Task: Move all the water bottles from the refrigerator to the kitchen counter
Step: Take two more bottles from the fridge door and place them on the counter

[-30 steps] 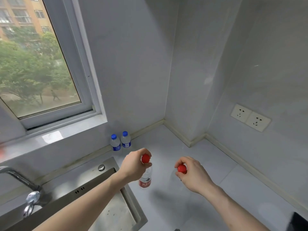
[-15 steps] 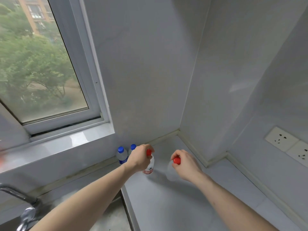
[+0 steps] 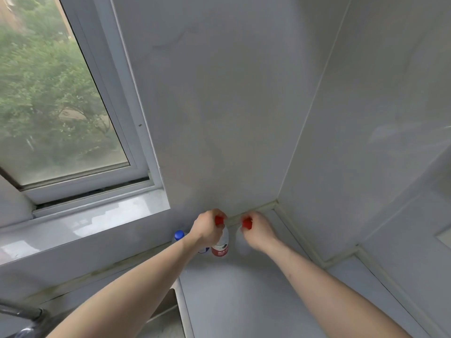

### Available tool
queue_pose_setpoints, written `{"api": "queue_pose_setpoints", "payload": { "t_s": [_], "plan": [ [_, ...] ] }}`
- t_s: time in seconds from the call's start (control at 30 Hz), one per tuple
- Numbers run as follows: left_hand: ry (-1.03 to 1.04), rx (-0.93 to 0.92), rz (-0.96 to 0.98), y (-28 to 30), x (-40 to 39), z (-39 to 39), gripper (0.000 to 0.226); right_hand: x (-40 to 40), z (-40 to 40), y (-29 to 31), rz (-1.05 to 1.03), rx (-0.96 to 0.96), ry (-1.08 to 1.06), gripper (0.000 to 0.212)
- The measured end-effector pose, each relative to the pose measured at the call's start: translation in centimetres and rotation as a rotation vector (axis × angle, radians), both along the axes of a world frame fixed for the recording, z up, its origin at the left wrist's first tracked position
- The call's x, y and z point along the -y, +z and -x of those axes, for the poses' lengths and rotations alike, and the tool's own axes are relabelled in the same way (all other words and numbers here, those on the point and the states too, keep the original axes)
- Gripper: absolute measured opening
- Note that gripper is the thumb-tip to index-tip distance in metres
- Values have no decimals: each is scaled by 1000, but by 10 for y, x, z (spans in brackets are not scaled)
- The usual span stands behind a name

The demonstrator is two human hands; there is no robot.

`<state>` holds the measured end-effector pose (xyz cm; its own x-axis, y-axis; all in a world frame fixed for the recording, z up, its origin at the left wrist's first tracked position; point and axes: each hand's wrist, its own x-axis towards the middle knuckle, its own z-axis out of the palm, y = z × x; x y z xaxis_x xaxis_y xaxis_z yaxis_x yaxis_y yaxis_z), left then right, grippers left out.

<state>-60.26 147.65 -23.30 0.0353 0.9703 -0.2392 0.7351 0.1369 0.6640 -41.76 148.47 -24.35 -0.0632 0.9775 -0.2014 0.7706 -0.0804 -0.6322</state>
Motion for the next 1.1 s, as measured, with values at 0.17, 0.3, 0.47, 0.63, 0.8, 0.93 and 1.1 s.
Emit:
{"api": "queue_pose_setpoints", "payload": {
  "t_s": [0.17, 0.3, 0.47, 0.63, 0.8, 0.93, 1.1],
  "plan": [
    [20, 22, -11, -4, -11, 1, 36, -25, 16, -14, -10, -35, -9, 27],
    [53, 64, -17, -5, -18, 4, 36, -36, 24, -27, 45, -122, -26, 27],
    [38, 111, 26, 0, -21, 3, 45, -36, 24, -40, 129, -266, -95, 37],
    [35, 106, 41, 8, -12, 12, 59, -34, 19, -40, 129, -322, -113, 53],
    [7, 123, 18, 23, 10, 22, 69, -25, 14, -33, 136, -215, -16, 68],
    [-8, 207, -40, 47, 43, 30, 65, 6, 15, -17, 78, -237, -57, 63],
    [-79, 184, -153, 61, 118, 58, 62, 85, 7, 17, 14, -550, -206, 56]
  ]
}}
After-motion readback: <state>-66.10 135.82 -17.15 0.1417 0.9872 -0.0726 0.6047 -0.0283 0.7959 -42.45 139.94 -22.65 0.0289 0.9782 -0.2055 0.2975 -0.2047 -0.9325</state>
